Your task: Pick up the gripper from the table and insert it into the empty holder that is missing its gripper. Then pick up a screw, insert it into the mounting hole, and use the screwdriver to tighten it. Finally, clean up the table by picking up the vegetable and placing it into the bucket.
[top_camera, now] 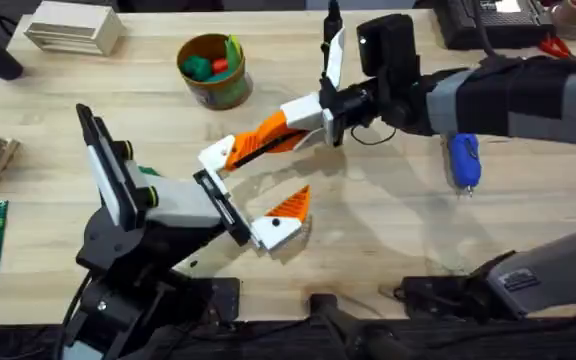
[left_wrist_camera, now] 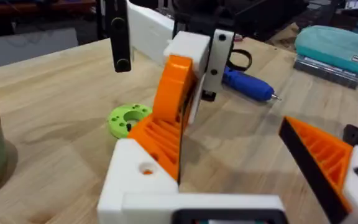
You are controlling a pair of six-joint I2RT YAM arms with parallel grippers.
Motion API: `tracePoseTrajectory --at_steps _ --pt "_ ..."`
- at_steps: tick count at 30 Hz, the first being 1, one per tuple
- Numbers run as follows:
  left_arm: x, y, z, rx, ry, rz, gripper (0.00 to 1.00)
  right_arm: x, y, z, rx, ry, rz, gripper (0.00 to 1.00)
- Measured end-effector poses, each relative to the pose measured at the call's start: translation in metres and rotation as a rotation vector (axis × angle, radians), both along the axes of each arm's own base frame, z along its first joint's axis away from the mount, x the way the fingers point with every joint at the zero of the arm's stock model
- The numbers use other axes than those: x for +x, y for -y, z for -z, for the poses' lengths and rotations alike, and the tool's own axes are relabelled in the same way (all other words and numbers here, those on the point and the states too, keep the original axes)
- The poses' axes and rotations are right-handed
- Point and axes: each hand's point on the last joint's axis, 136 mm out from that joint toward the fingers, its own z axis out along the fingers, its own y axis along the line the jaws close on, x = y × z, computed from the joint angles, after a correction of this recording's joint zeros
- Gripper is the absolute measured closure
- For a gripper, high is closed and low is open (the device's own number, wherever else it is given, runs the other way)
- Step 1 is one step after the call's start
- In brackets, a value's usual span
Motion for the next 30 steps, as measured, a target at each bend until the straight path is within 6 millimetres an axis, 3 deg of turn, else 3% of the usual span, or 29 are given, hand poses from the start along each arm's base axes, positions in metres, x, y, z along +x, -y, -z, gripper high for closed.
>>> tracePoseTrajectory --at_steps 20,30 --pt "0.005 -0.004 0.000 -0.009 -0.014 -0.035 0.013 -0.002 -0.020 0.002 -0.045 0.019 0.025 0.987" --pt "0.013 -0.011 0.002 -0.016 -0.034 -0.097 0.013 0.010 -0.035 0.008 -0.054 -0.011 0.013 0.987"
